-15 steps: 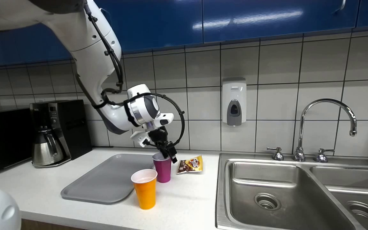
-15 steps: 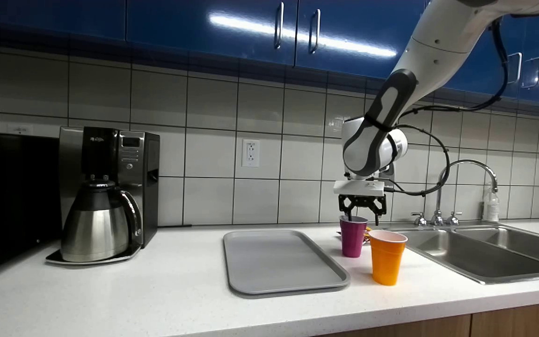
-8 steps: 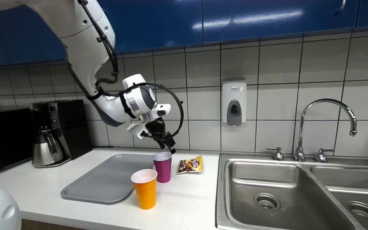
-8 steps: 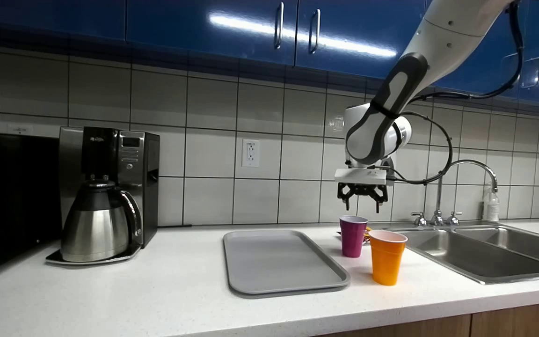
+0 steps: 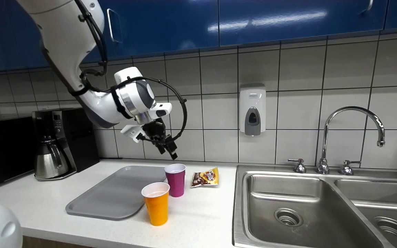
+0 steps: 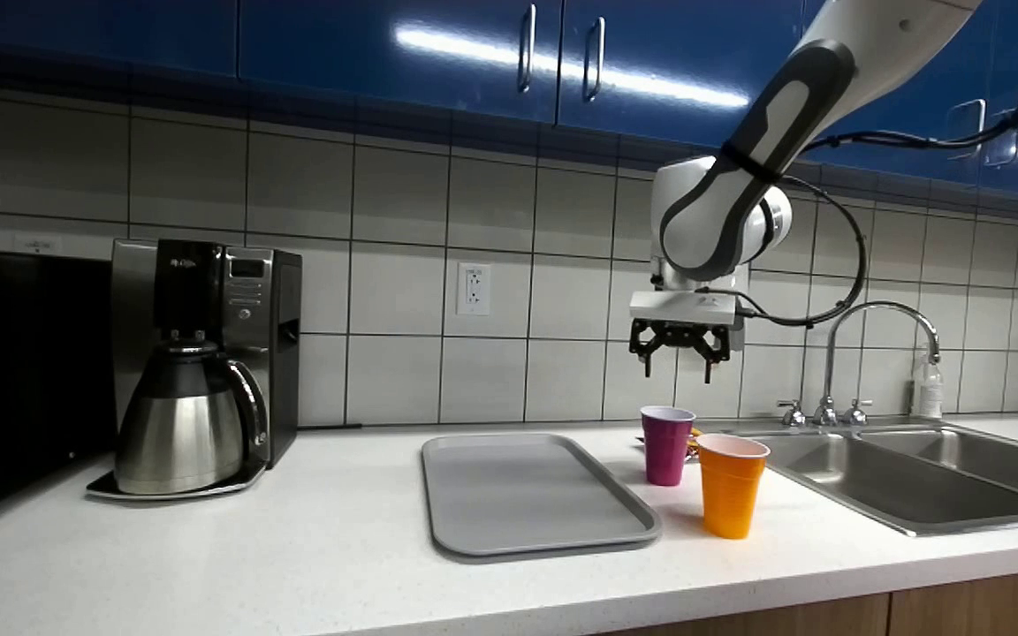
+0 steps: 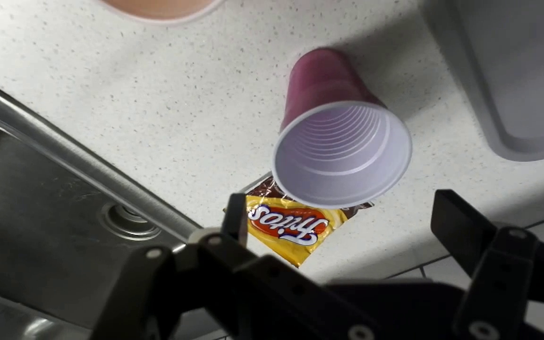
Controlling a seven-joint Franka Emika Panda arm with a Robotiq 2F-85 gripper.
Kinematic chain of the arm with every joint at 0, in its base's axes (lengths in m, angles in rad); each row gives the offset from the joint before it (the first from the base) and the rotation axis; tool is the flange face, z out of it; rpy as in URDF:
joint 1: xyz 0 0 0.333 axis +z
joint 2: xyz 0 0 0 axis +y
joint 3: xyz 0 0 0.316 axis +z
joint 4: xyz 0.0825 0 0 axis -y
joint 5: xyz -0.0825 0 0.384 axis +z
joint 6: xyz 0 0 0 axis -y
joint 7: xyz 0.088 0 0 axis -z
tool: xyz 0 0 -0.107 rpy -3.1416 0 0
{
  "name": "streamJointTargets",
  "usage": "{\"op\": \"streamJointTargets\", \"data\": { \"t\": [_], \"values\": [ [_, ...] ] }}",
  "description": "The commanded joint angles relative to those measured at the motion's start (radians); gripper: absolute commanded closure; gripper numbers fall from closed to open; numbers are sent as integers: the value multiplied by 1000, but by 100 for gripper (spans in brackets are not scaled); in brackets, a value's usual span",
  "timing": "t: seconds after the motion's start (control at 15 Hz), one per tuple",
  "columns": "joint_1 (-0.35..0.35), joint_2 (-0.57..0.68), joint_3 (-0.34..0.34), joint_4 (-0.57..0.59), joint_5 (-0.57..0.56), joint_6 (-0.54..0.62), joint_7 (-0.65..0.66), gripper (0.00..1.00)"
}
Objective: Remove the cups from the grey tray.
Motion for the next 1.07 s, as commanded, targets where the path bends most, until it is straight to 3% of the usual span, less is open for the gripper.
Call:
{"op": "streamJointTargets", "data": {
  "t": [0.0, 0.67, 0.73, 1.0],
  "values": [
    [-44, -128, 75, -92, -15, -29, -1, 0],
    [-78, -337, 233, -231, 97, -102, -84, 0],
    [-102, -265, 240, -186, 78, -59, -48, 0],
    [-102, -307, 263, -216, 99, -77, -63, 0]
  ]
}}
